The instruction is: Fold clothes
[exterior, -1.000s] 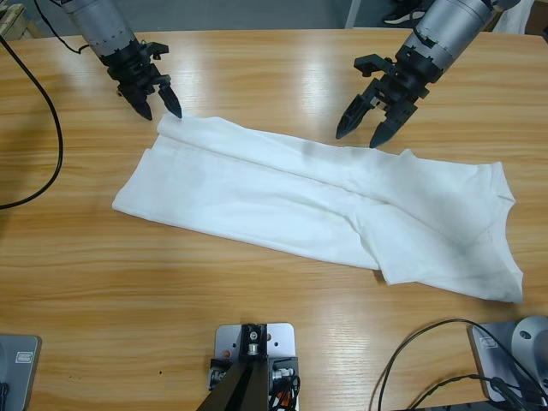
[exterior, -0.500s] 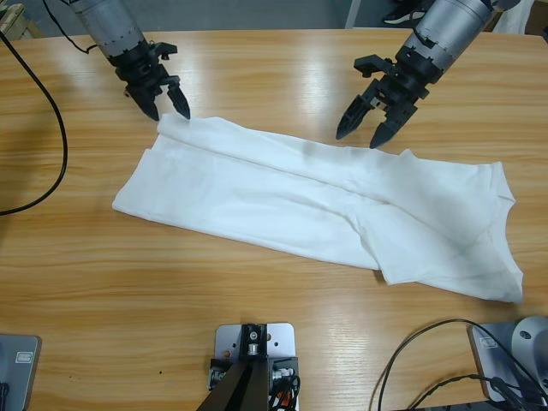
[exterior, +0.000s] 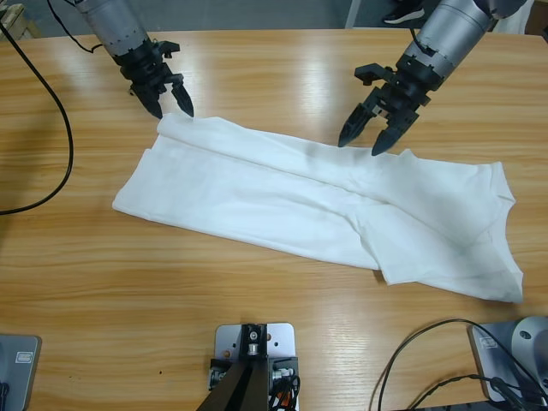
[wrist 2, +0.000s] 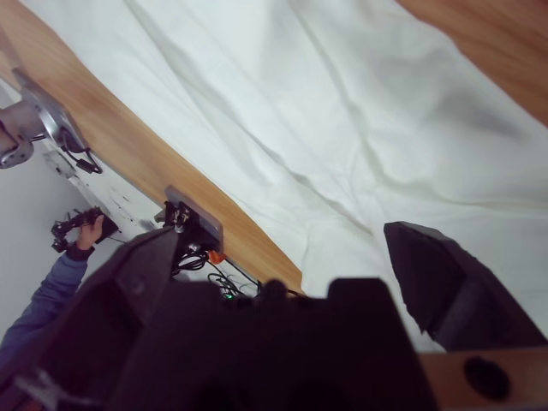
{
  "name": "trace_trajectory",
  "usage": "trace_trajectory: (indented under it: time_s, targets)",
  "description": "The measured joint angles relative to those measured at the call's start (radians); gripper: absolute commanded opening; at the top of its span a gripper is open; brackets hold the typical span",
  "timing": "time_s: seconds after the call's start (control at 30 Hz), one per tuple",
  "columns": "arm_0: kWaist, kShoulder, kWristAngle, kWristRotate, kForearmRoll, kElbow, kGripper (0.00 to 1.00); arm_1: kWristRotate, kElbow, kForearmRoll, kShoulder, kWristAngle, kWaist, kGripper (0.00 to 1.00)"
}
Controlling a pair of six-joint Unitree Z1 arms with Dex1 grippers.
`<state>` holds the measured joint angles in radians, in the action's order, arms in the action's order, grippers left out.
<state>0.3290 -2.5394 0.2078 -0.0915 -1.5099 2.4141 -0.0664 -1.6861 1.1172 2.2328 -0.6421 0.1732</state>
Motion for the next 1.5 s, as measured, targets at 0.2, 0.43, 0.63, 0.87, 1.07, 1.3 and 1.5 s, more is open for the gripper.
trace_trajectory:
  time_s: [0.2,0.43,0.63,0.87,1.07,1.3,1.5]
  targets:
    - [0.002,-0.016,0.012,0.000,0.000,0.025,0.746,0.001,0.007,-0.002,0.000,0.000,0.000,1.000]
    - [0.006,-0.021,0.018,0.000,0.000,0.032,0.000,0.001,0.012,-0.012,0.000,0.000,0.000,0.998]
    - [0.012,-0.038,0.037,0.000,0.000,0.041,0.000,0.001,0.012,-0.012,0.000,0.000,0.000,0.934]
    - [0.012,-0.038,0.047,0.001,0.000,0.044,0.000,0.002,0.012,-0.012,0.000,0.000,0.000,0.847]
    - [0.012,-0.037,0.047,0.008,0.000,0.019,0.000,0.002,0.012,-0.012,0.000,0.000,0.000,0.844]
    - [0.012,0.010,0.047,0.015,0.000,-0.067,0.000,0.002,0.012,-0.012,0.000,0.000,0.000,0.844]
    - [0.012,0.104,0.046,0.020,0.000,-0.085,0.000,0.002,0.012,-0.012,0.000,0.000,-0.001,0.844]
